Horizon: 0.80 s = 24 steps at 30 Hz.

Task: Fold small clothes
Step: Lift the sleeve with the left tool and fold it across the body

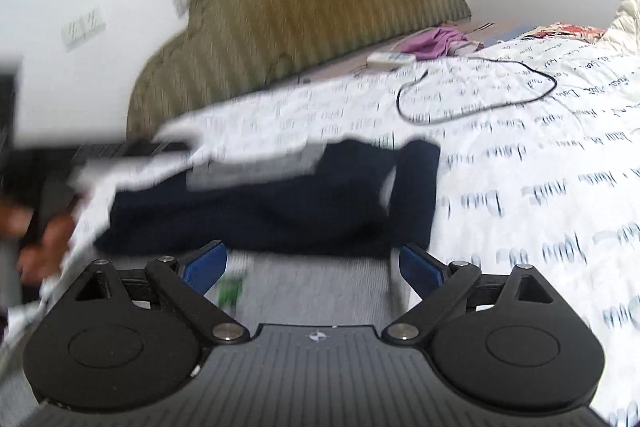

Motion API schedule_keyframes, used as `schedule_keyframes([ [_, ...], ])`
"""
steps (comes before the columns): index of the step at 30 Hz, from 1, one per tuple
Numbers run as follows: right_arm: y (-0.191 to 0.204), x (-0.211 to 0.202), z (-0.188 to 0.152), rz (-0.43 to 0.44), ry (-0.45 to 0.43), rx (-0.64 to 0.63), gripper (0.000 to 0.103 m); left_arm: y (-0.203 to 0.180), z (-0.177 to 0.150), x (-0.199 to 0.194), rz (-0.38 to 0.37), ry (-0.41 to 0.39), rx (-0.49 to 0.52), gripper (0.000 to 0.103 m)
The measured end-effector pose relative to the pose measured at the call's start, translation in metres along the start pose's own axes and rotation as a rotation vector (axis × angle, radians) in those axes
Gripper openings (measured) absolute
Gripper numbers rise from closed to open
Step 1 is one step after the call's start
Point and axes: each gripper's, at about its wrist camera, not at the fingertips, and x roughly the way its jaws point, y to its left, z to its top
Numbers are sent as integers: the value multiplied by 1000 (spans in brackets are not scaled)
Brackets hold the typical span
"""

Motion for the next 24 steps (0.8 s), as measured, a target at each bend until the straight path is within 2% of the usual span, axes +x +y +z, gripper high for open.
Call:
schedule_keyframes([
  [3, -13, 23, 23, -6, -31, 20, 94, 39, -17, 1, 132, 30, -15, 89],
  [5, -17, 43, 35, -14, -13, 23, 91, 73, -27, 5, 203, 75, -82, 89],
  [7, -21, 64, 43, -18, 23, 24, 88, 112, -37, 9, 232, 124, -209, 89],
  [9, -25, 82, 44, -14, 80, 41, 80, 140, -45, 12, 200, 156, -339, 89],
  [11, -26, 97, 43, -18, 123, 51, 59, 161, -52, 18, 142, 189, -460, 89],
  [13, -22, 98, 37, -46, 122, 36, 31, 174, -57, 26, 84, 193, -549, 88],
  [16, -20, 94, 29, -40, 96, 25, 24, 177, -54, 40, 8, 182, -638, 88],
  [18, -21, 90, 27, -43, 80, 16, 22, 178, -50, 56, -28, 181, -686, 87],
  [19, -20, 88, 27, -47, 71, 13, 22, 176, -47, 64, -20, 187, -700, 80],
  [20, -21, 86, 26, -51, 63, 13, 21, 174, -45, 72, -16, 194, -709, 65],
  [21, -21, 84, 25, -54, 57, 14, 20, 173, -43, 81, -26, 219, -705, 23],
  [22, -22, 83, 26, -58, 51, 14, 18, 170, -41, 90, -16, 255, -700, 6],
  [24, -22, 80, 27, -78, 36, 1, 14, 163, -37, 92, 26, 238, -677, 6],
])
